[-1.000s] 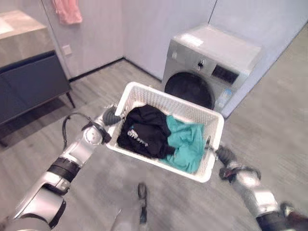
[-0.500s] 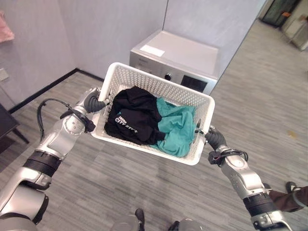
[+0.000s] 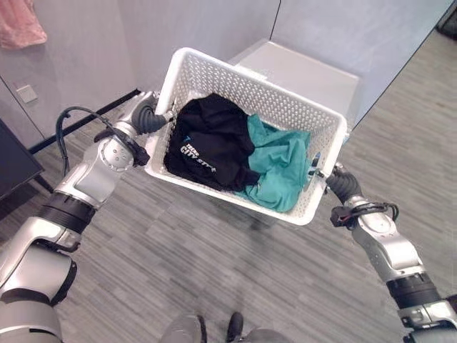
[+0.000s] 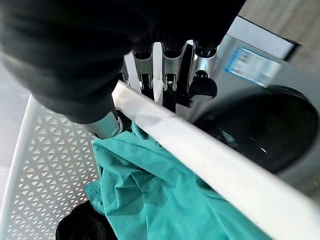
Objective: Grab the laundry basket,head to the washer,open it,put in the laundry and shut it.
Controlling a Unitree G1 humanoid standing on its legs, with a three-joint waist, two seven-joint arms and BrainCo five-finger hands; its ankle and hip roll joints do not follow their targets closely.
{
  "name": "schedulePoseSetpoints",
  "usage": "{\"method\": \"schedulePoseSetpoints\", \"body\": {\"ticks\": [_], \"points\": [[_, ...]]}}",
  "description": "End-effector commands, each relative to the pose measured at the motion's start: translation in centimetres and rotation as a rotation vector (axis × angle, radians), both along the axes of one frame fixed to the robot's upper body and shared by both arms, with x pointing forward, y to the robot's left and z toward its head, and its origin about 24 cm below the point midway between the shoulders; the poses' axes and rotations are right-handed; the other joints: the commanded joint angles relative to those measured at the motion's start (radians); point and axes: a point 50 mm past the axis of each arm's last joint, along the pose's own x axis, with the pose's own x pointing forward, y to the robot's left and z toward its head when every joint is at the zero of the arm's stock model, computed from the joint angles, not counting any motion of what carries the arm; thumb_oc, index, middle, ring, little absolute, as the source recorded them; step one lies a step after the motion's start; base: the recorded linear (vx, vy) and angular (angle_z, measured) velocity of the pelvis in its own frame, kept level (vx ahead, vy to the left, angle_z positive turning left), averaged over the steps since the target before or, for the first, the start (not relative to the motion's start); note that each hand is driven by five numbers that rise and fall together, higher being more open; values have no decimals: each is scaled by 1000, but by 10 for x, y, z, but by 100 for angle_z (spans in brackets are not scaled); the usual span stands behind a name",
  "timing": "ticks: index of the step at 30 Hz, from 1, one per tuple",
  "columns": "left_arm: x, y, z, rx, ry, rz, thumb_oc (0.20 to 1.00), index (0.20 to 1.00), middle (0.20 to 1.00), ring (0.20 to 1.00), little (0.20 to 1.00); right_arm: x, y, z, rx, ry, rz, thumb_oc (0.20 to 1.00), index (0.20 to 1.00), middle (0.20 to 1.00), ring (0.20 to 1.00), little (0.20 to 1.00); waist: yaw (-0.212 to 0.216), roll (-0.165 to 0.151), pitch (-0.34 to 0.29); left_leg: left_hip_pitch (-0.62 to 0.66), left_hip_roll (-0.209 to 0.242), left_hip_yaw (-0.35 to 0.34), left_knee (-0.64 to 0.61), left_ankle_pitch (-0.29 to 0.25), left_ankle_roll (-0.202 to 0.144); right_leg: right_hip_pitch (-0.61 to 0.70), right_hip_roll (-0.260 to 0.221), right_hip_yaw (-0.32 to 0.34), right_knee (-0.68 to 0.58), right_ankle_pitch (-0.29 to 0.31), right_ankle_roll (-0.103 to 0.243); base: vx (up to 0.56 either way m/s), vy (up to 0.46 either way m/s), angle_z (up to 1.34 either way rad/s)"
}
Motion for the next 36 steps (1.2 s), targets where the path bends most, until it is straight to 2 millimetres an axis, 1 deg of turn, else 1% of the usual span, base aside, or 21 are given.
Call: {"method": "schedulePoseSetpoints", "body": {"ticks": [1, 3, 4, 5, 6, 8, 10, 13, 14, 15, 17, 18, 21, 22, 23, 25, 28, 31, 34, 35, 36], "points": [[2, 14, 54, -117, -194, 65, 200, 200, 200, 200, 200, -6, -37, 37, -12, -177, -120, 200, 200, 200, 200, 200, -10, 40, -48, 34, 173, -41, -215, 72, -55, 22, -47, -9, 49, -121, 105, 242, -147, 18], [3, 15, 56, -105, -191, 64, 200, 200, 200, 200, 200, -6, -35, 34, -27, -168, -110, 200, 200, 200, 200, 200, 12, 49, -55, -18, 95, -18, -389, 67, -70, 38, -46, -9, 38, -136, 113, 225, 72, 53], [3, 14, 57, -97, -191, 58, 200, 200, 200, 200, 200, -6, -36, 33, -30, -163, -110, 200, 200, 200, 200, 200, 27, 55, -56, -32, 65, -15, -489, 122, -72, 37, -45, -19, 38, -134, 112, 277, 77, 9], [4, 14, 57, -94, -183, 59, 200, 200, 200, 200, 200, -6, -37, 31, -34, -157, -114, 200, 200, 200, 200, 200, 33, 54, -63, -26, 31, -30, -573, 128, -89, 50, -47, -13, 40, -152, 120, 129, 58, -17], [4, 14, 57, -94, -184, 58, 200, 200, 200, 200, 200, -6, -37, 31, -33, -159, -114, 200, 200, 200, 200, 200, 33, 55, -59, -31, 34, -18, -576, 149, -79, 44, -47, -25, 40, -144, 117, 235, 53, -19], [5, 12, 61, -69, -181, 54, 200, 200, 200, 200, 200, -2, -35, 29, -37, -148, -111, 200, 200, 200, 200, 200, 49, 71, -74, -48, -10, -20, -653, 152, -98, 77, -47, -23, 40, -175, 129, 301, 86, -3], [7, 9, 67, -30, -186, 52, 200, 200, 200, 200, 200, 5, -31, 31, -33, -143, -99, 200, 200, 200, 200, 200, 59, 77, -99, -18, -17, -25, -654, 176, -77, 93, -47, -19, 61, -198, 132, 445, 117, -6], [6, 13, 71, 1, -181, 69, 200, 200, 200, 200, 200, 9, -27, 30, -29, -141, -80, 200, 200, 200, 200, 200, 73, 68, -118, 17, -35, -40, -640, 163, -56, 94, -54, 0, 151, -223, 139, 420, 110, -28], [5, 20, 71, 6, -174, 89, 200, 200, 200, 200, 200, 11, -22, 26, -19, -124, -66, 200, 200, 200, 200, 200, 83, 60, -128, 47, -52, -44, -635, 138, -34, 82, -70, 6, 238, -204, 162, 406, 195, -57], [5, 25, 71, 19, -166, 107, 200, 200, 200, 200, 200, 14, -17, 19, -22, -88, -50, 200, 200, 200, 200, 200, 74, 62, -124, 112, -62, -24, -633, 97, 4, 24, -116, 4, 439, -105, 226, 394, 195, -49], [5, 25, 72, 19, -167, 107, 200, 200, 200, 200, 200, 14, -17, 19, -22, -89, -50, 200, 200, 200, 200, 200, 75, 63, -125, 111, -60, -23, -636, 101, 5, 19, -116, 6, 443, -104, 226, 238, 172, -49], [3, 34, 79, 34, -175, 147, 200, 200, 200, 200, 200, 23, -6, 18, -39, -76, -32, 200, 200, 200, 200, 200, 63, 93, -109, 199, -49, 35, -631, 45, 37, -52, -220, -86, 709, -3, 280, 404, 285, -33], [2, 42, 85, 43, -181, 177, 200, 200, 200, 200, 200, 29, -4, 15, -65, -47, -33, 200, 200, 200, 200, 200, 63, 122, -113, 294, -58, 61, -646, -15, 52, -51, -348, -224, 766, -19, 271, 344, 203, -37], [2, 42, 86, 43, -181, 178, 200, 200, 200, 200, 200, 30, -3, 15, -65, -47, -32, 200, 200, 200, 200, 200, 61, 116, -105, 306, -66, 60, -646, -26, 52, -43, -357, -220, 775, -28, 279, 237, 68, 0], [0, 47, 89, 59, -181, 194, 200, 200, 200, 200, 200, 35, -3, 11, -96, -13, -33, 200, 200, 200, 200, 200, 76, 131, -113, 331, -61, 83, -643, -50, 52, -28, -408, -312, 723, -45, 270, 217, 25, 10], [-4, 57, 91, 77, -174, 224, 200, 200, 200, 200, 200, 42, 0, 8, -124, 24, -26, 200, 200, 200, 200, 200, 104, 144, -125, 346, -60, 92, -631, -72, 55, -10, -445, -368, 664, -30, 271, 204, -9, 4], [-7, 64, 94, 82, -169, 237, 200, 200, 200, 200, 200, 50, 2, 8, -130, 48, -24, 200, 200, 200, 200, 200, 125, 164, -131, 357, -51, 88, -632, -77, 52, -40, -479, -354, 639, 2, 280, 92, -16, -27], [-11, 71, 96, 89, -165, 249, 200, 200, 200, 200, 200, 55, 1, 7, -146, 76, -25, 200, 200, 200, 200, 200, 141, 176, -132, 369, -49, 80, -641, -78, 43, -78, -487, -267, 554, 37, 291, 93, -59, 1], [-12, 70, 99, 102, -170, 237, 200, 200, 200, 200, 200, 56, -5, 13, -180, 73, -36, 200, 200, 200, 200, 200, 134, 172, -133, 372, -44, 61, -658, -72, 28, -103, -424, -155, 387, 40, 290, 122, -166, 17], [-11, 65, 103, 114, -182, 225, 200, 200, 200, 200, 200, 55, -15, 19, -197, 56, -60, 200, 200, 200, 200, 200, 118, 161, -124, 359, -36, 64, -656, -55, 18, -116, -390, -110, 267, 62, 282, 101, -237, 24], [-9, 60, 104, 115, -183, 214, 200, 200, 200, 200, 200, 51, -23, 22, -212, 52, -78, 200, 200, 200, 200, 200, 104, 156, -120, 354, -33, 53, -650, -60, 13, -118, -370, -73, 231, 67, 284, 64, -198, 37]]}}
